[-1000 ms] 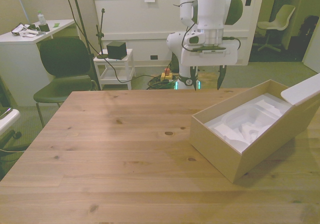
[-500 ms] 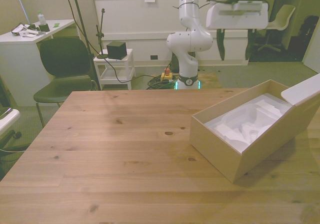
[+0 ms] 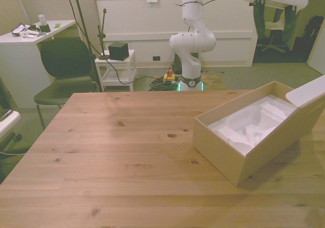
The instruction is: Close the box
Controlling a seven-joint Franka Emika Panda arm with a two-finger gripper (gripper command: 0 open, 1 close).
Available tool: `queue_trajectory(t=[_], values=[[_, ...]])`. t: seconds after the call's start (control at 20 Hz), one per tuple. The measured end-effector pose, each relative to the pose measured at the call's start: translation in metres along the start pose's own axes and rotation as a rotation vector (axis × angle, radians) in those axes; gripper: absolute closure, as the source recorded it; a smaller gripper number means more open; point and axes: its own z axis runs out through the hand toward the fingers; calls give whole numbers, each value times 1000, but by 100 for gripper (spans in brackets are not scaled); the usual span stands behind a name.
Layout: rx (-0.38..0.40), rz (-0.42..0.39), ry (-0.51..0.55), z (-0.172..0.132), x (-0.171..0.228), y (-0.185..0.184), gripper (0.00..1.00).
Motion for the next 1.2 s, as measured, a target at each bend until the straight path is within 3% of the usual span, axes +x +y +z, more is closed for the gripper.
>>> queue_trajectory(t=[0.5, 1.2], values=[[53, -88, 29, 21, 7, -87, 0], [93, -88, 30, 67, 49, -130, 0]])
